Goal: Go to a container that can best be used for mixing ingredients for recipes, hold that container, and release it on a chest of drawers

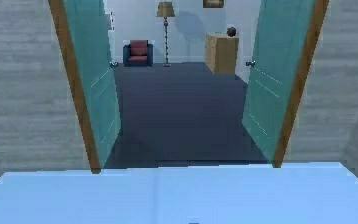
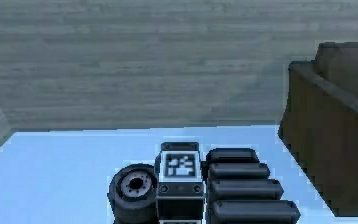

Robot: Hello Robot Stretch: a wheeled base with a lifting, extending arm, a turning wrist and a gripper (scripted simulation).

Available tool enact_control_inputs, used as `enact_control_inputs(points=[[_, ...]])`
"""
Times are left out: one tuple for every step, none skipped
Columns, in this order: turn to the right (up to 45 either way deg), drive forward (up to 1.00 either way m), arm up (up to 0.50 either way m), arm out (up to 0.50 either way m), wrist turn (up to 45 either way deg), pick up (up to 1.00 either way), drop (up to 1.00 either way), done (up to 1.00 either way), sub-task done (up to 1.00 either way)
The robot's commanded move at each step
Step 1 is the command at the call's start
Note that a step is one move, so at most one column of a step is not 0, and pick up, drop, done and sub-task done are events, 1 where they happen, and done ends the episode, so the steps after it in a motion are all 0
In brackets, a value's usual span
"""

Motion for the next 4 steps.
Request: enact_control_inputs(points=[[0.0,1.00,0.00,0.00,0.0,0.00,0.00,0.00,0.00],[0.0,1.00,0.00,0.00,0.0,0.00,0.00,0.00,0.00],[3.0,0.00,0.00,0.00,0.0,0.00,0.00,0.00,0.00],[0.0,1.00,0.00,0.00,0.0,0.00,0.00,0.00,0.00]])
